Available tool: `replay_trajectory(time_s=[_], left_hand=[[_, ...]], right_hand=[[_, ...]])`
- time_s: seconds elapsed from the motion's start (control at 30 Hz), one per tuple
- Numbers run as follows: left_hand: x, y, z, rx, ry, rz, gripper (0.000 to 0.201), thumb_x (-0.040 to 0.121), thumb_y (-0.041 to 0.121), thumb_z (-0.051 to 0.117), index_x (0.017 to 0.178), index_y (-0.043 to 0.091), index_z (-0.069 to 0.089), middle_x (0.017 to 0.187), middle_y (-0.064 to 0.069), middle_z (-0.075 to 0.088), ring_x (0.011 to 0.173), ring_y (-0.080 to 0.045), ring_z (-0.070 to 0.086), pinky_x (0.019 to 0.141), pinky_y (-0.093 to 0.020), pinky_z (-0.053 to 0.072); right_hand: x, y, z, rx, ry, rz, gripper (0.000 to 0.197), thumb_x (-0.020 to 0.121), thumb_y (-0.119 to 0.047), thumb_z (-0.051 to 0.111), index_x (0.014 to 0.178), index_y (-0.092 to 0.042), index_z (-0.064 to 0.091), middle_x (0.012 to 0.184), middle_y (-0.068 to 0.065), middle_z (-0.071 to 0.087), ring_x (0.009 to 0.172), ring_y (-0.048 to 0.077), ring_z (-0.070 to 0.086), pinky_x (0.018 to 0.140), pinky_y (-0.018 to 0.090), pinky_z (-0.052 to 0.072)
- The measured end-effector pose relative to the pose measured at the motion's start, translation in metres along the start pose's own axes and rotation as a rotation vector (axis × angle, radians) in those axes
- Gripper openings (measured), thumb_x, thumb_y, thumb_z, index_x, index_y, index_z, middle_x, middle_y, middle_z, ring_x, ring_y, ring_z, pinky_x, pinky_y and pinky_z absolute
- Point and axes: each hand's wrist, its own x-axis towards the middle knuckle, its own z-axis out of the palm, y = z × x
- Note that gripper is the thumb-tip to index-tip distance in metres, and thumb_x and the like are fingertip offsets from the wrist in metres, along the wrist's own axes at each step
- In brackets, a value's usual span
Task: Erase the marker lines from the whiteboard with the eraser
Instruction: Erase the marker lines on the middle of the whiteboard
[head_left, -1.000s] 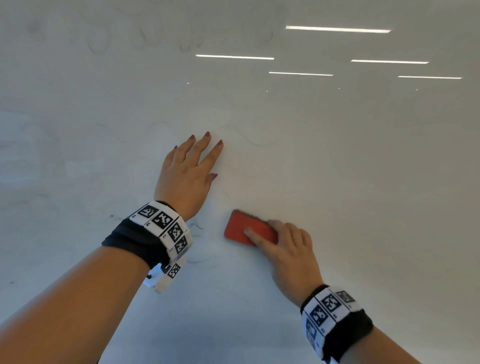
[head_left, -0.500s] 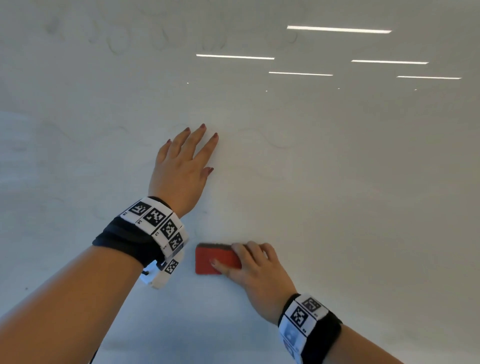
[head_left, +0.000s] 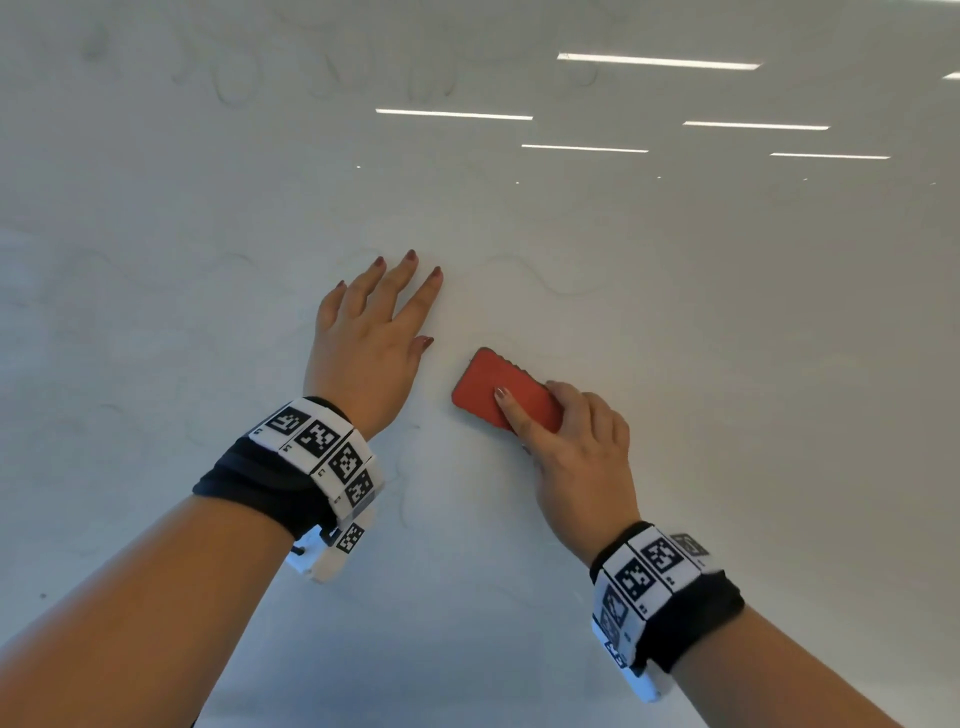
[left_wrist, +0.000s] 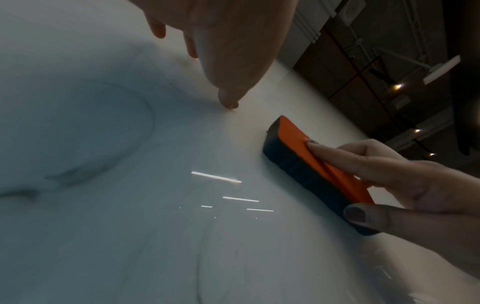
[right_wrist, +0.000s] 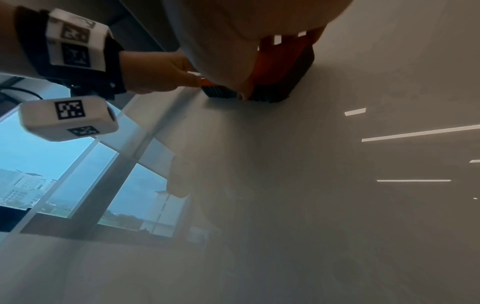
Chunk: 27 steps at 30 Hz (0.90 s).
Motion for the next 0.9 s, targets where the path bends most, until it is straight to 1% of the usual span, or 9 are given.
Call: replay_trajectory(time_s=[0.2,0.27,0.37,0.4,0.47,0.53,0.6,0.73,0.9], left_hand=[[0.0,0.002,0.001,-0.008,0.017,-0.001,0.057,0.094,0.028,0.052,0.147,0.023,0.031,0.153,-0.005,0.028,0.139,-0.031,0.026,0.109,-0.05,0.024],[0.0,0.004,0.001,-0.015,0.019,-0.002,0.057,0.094,0.027,0.052,0.147,0.022,0.031,0.153,-0.005,0.028,0.139,-0.032,0.025,0.109,-0.05,0.023],[-0.001,0.005,0.0,-0.022,0.005,-0.015,0.056,0.095,0.027,0.049,0.147,0.022,0.029,0.154,-0.005,0.026,0.14,-0.031,0.022,0.11,-0.05,0.021],[-0.001,0.006,0.001,-0.021,0.0,-0.018,0.056,0.096,0.027,0.048,0.148,0.023,0.028,0.154,-0.005,0.025,0.141,-0.03,0.021,0.111,-0.049,0.02],[-0.002,0.006,0.002,-0.02,0.0,-0.026,0.056,0.096,0.027,0.047,0.148,0.023,0.027,0.154,-0.005,0.024,0.141,-0.03,0.02,0.112,-0.049,0.018],[-0.001,0.009,0.003,-0.033,0.018,-0.039,0.057,0.095,0.025,0.049,0.148,0.022,0.028,0.153,-0.005,0.026,0.14,-0.03,0.021,0.112,-0.049,0.018],[0.003,0.015,0.002,-0.058,0.039,-0.052,0.059,0.094,0.024,0.05,0.148,0.021,0.027,0.152,-0.005,0.028,0.14,-0.029,0.022,0.112,-0.049,0.018],[0.011,0.033,0.001,-0.073,0.051,-0.014,0.059,0.094,0.027,0.048,0.148,0.021,0.026,0.154,-0.004,0.025,0.141,-0.028,0.019,0.112,-0.048,0.018],[0.014,0.051,0.005,-0.068,0.02,0.011,0.06,0.094,0.033,0.049,0.148,0.021,0.025,0.156,-0.004,0.02,0.142,-0.028,0.018,0.113,-0.047,0.016]], right_hand=[[-0.012,-0.004,0.006,-0.025,-0.019,-0.055,0.085,0.068,0.0,0.066,0.141,-0.037,0.042,0.126,0.013,0.048,0.104,0.032,0.044,0.087,0.044,0.033],[-0.021,-0.008,0.008,-0.016,-0.057,-0.101,0.08,0.071,-0.002,0.06,0.14,-0.037,0.042,0.126,0.014,0.05,0.104,0.033,0.044,0.088,0.045,0.033],[-0.05,-0.013,0.017,-0.009,-0.184,-0.232,0.067,0.078,-0.013,0.042,0.138,-0.041,0.043,0.127,0.011,0.051,0.105,0.031,0.045,0.09,0.043,0.031],[-0.06,-0.013,0.02,-0.012,-0.22,-0.261,0.065,0.078,-0.015,0.04,0.137,-0.042,0.044,0.127,0.009,0.051,0.106,0.03,0.045,0.092,0.042,0.03],[-0.077,-0.009,0.023,-0.014,-0.238,-0.277,0.066,0.077,-0.014,0.052,0.136,-0.043,0.045,0.127,0.006,0.052,0.107,0.027,0.045,0.094,0.04,0.03],[-0.086,-0.003,0.024,-0.004,-0.213,-0.24,0.075,0.071,-0.012,0.067,0.135,-0.044,0.045,0.125,0.005,0.052,0.107,0.026,0.045,0.094,0.039,0.03],[-0.082,0.004,0.021,0.03,-0.152,-0.149,0.081,0.068,-0.009,0.073,0.136,-0.043,0.045,0.123,0.007,0.053,0.105,0.027,0.047,0.091,0.04,0.032],[-0.047,0.026,0.003,0.084,-0.012,0.078,0.072,0.077,-0.01,0.073,0.137,-0.039,0.048,0.122,0.012,0.053,0.103,0.032,0.05,0.087,0.043,0.038],[-0.013,0.06,-0.019,0.06,0.072,0.169,0.063,0.084,-0.016,0.068,0.14,-0.036,0.044,0.125,0.016,0.05,0.106,0.034,0.046,0.088,0.048,0.039]])
